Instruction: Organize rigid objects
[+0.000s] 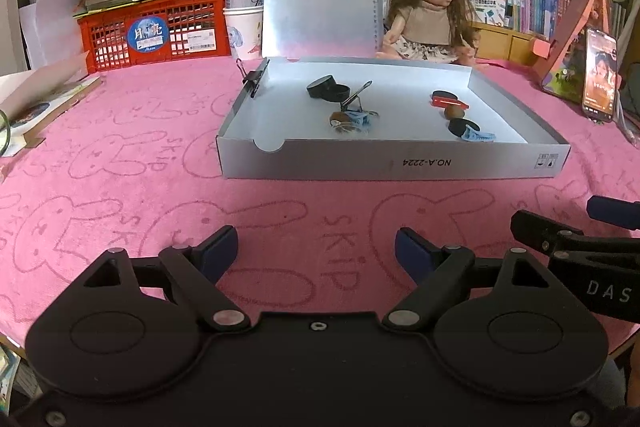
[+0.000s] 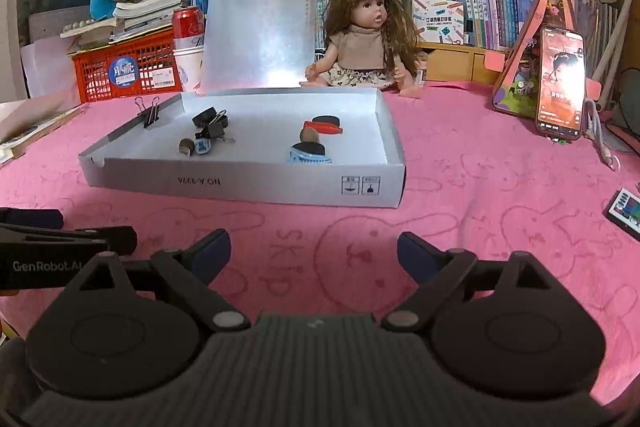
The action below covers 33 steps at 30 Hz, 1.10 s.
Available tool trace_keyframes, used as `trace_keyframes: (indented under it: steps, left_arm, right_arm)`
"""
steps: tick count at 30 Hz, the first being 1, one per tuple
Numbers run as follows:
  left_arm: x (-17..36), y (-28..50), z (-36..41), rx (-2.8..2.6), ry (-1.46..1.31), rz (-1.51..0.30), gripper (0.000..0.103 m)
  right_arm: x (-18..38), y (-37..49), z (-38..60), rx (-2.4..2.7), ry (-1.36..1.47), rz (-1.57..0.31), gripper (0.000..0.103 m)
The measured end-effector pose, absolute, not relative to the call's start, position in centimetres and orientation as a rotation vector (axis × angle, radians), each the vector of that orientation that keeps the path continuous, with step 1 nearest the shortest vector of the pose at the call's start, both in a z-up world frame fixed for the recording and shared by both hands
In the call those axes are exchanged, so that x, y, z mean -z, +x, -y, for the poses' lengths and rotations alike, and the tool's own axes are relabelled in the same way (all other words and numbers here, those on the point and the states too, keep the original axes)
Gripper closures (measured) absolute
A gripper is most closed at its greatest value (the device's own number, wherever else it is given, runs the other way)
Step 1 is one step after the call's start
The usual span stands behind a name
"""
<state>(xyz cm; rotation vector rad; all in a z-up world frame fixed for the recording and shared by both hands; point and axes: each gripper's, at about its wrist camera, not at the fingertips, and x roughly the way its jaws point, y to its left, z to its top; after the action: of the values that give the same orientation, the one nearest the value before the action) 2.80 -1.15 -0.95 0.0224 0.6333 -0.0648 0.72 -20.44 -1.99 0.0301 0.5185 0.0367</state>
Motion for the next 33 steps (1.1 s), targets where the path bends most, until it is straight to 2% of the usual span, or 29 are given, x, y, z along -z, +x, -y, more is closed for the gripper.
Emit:
trace_keyframes:
  steps: [6, 16, 19, 33]
  left_arm:
    - [1.03, 2.85, 1.25, 0.067, 0.024, -0.635, 0.014]
    - [1.12, 2.94, 1.06, 0.056, 0.025, -0.645, 0.009]
    - [1.25, 2.84, 0.82, 0.021, 0.014, -0.647, 0.001]
    - [1.4, 2.73, 0.49, 0.03, 0.017, -0.641, 0.001]
  right_arm:
    - [2.6, 0.69, 20.11, -0.037, 0.017, -0.535, 0.007]
    - [2.79, 0.79, 20.03, -0.039, 0.008, -0.545, 0.0]
    - [2.8, 0.8, 19.99, -0.039, 0.003, -0.549, 0.0]
    - [2.76, 0.85, 19.92, -0.032, -0.001, -0.561, 0.0]
